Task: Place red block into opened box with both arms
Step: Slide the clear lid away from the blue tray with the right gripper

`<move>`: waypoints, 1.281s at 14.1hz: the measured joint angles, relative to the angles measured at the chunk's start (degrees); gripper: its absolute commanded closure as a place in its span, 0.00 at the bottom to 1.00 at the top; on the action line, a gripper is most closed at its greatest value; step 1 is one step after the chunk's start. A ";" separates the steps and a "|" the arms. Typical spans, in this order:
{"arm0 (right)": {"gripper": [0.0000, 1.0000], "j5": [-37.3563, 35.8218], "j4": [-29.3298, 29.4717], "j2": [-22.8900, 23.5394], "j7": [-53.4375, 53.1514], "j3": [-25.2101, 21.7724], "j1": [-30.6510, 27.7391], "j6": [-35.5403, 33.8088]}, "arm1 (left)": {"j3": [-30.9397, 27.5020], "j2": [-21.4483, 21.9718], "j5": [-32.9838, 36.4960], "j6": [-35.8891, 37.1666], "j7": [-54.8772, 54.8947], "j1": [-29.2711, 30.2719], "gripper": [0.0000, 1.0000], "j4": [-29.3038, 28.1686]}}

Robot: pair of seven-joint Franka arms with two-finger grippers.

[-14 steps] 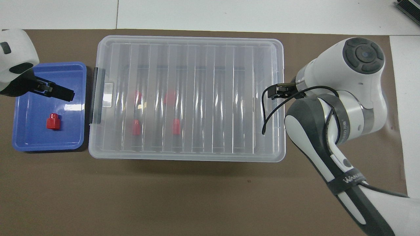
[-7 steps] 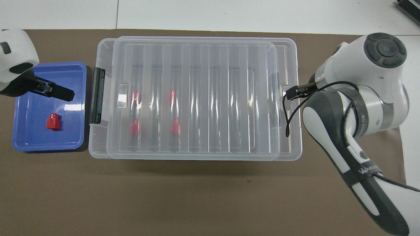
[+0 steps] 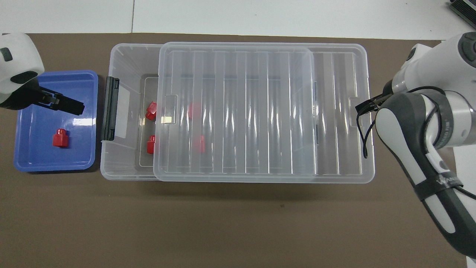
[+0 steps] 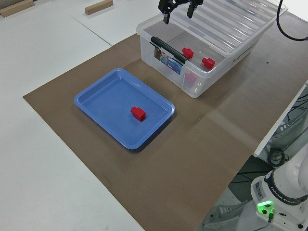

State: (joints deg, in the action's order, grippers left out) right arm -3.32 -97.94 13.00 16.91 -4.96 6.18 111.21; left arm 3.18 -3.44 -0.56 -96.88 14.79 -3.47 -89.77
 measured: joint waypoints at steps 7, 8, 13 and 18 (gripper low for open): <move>0.00 0.09 0.00 -0.09 15.39 -5.72 -0.61 -0.27 | 0.00 0.00 0.00 0.00 0.00 0.00 0.00 0.00; 0.00 0.09 0.00 -0.09 16.49 -6.27 -0.63 -0.27 | 0.00 0.00 0.00 0.00 0.00 0.00 0.00 0.00; 0.00 0.09 0.02 -0.12 17.09 -6.64 -0.63 -0.27 | 0.00 0.00 0.00 0.00 0.00 0.00 0.00 0.00; 0.00 0.19 0.55 -3.75 10.54 -5.83 -0.56 -3.48 | -0.24 0.01 0.02 0.24 -0.21 0.49 0.00 -0.04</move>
State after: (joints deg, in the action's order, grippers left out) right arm -3.13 -97.38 9.26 27.45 -10.79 5.63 107.73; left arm 2.94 -3.43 -0.54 -96.64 14.58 -2.99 -89.81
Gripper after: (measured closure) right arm 0.000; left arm 0.000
